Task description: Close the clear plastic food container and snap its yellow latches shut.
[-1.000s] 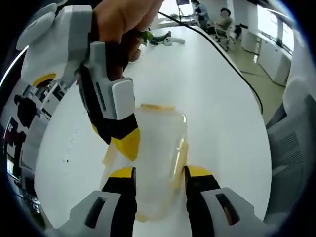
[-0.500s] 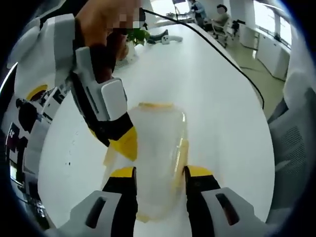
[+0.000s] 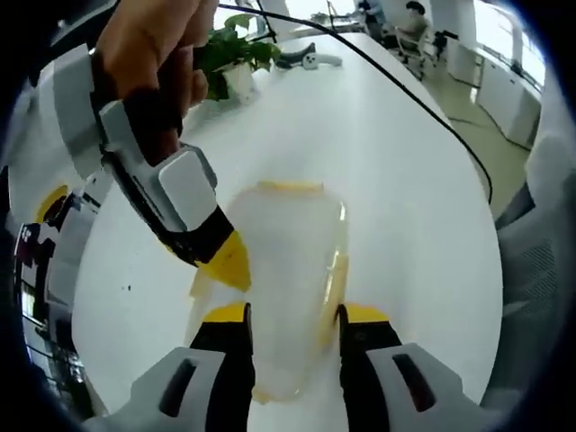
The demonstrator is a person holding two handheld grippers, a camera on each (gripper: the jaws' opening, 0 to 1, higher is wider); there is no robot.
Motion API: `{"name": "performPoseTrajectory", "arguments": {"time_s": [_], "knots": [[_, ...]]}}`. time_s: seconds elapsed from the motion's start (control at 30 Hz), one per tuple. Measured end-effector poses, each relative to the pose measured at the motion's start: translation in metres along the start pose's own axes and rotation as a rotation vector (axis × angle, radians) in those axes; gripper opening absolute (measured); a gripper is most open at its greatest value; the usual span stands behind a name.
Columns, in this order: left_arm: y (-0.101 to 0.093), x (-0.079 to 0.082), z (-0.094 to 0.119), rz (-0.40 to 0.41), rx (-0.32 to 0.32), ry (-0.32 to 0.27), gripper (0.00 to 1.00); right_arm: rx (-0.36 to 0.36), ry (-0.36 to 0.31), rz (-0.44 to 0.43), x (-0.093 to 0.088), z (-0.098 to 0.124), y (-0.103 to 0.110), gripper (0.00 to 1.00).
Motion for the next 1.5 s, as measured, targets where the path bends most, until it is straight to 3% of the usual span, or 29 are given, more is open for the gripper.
{"name": "performPoseTrajectory", "arguments": {"time_s": [0.1, 0.13, 0.3, 0.4, 0.53, 0.67, 1.5], "knots": [[0.0014, 0.0002, -0.0002, 0.015, -0.004, -0.009, 0.32, 0.014, 0.034, 0.015, 0.0007, -0.0002, -0.0006, 0.28], [0.001, 0.0008, -0.0003, 0.013, -0.002, -0.005, 0.32, 0.047, 0.06, 0.007, -0.0039, 0.0002, 0.0026, 0.27], [0.0016, 0.0027, -0.0004, 0.053, 0.018, -0.015, 0.31, 0.029, 0.054, 0.031, 0.0009, -0.0017, -0.0015, 0.27], [0.0015, 0.001, -0.0004, 0.061, 0.024, 0.01, 0.3, 0.026, 0.048, 0.031, 0.0019, -0.0005, 0.0003, 0.27], [0.001, 0.0002, -0.0032, 0.029, -0.007, -0.013, 0.3, 0.03, 0.031, 0.024, 0.0015, 0.0, 0.0016, 0.27], [0.0021, 0.0035, -0.0033, -0.001, 0.021, -0.009, 0.31, 0.032, 0.016, 0.013, -0.0001, 0.0, -0.0006, 0.27], [0.0023, 0.0061, -0.001, -0.017, 0.003, -0.007, 0.33, -0.033, 0.043, 0.033, 0.0016, 0.0027, 0.0002, 0.3]]}}
Point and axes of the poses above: the point that each gripper's makers call its tool centre point, and the gripper's own axes: z roughly backward along the fingers, y roughly to its left, x roughly out of its top, the point moved 3 cm from there along z, roughly backward along the fingers, and after that the axes turned 12 degrees about y, right-handed, at the moved point
